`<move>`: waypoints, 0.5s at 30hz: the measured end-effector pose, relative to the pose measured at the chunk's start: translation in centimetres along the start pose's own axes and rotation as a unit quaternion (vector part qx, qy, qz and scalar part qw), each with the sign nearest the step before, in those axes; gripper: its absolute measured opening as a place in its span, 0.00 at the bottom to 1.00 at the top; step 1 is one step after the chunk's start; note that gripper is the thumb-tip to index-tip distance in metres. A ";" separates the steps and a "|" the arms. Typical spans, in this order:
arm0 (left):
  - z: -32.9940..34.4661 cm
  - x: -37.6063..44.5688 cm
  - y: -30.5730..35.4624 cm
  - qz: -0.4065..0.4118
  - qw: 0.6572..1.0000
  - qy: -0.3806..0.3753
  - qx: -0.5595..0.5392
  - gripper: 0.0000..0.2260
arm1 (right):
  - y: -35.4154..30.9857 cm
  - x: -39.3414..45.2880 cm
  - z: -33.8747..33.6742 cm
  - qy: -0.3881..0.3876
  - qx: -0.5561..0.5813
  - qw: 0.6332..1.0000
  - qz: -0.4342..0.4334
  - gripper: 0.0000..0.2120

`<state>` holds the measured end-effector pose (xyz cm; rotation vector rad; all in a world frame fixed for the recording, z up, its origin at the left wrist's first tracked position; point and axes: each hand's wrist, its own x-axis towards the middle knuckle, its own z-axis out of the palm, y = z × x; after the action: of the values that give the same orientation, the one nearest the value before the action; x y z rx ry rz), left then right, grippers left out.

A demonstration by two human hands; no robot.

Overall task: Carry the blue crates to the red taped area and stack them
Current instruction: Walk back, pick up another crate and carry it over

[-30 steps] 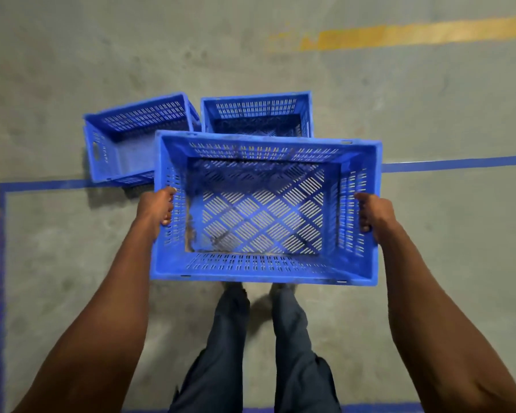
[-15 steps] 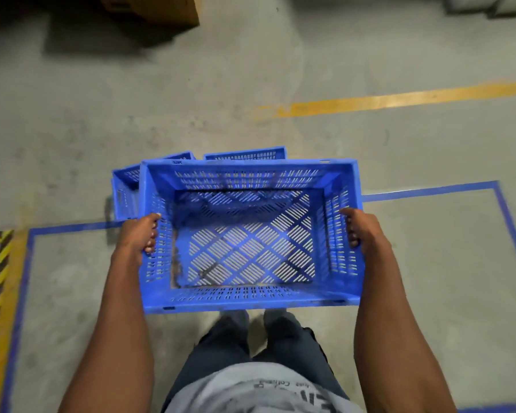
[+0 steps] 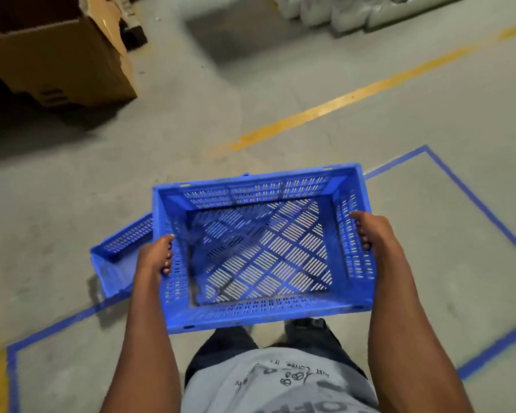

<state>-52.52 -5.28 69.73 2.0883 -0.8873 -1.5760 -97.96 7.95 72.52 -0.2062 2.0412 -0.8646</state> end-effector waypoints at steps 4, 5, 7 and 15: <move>0.8 1.4 1.7 0.023 0.996 -0.070 0.055 0.17 | 4.0 -3.7 -1.4 0.063 0.061 0.996 0.022 0.13; 1.1 1.4 2.4 0.035 0.994 -0.084 0.065 0.17 | 5.0 -4.9 -1.7 0.078 0.077 0.994 0.028 0.13; 2.0 1.2 3.8 0.062 0.989 -0.101 0.094 0.17 | 7.2 -7.3 -2.1 0.112 0.113 0.987 0.037 0.12; 9.3 -3.0 7.4 0.144 0.938 -0.203 0.243 0.18 | 18.7 -17.7 -4.7 0.216 0.275 0.933 0.092 0.16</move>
<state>-63.78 -7.97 73.73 1.8166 -1.7980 -1.7825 -87.93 32.12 73.99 0.5189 2.0660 -1.4100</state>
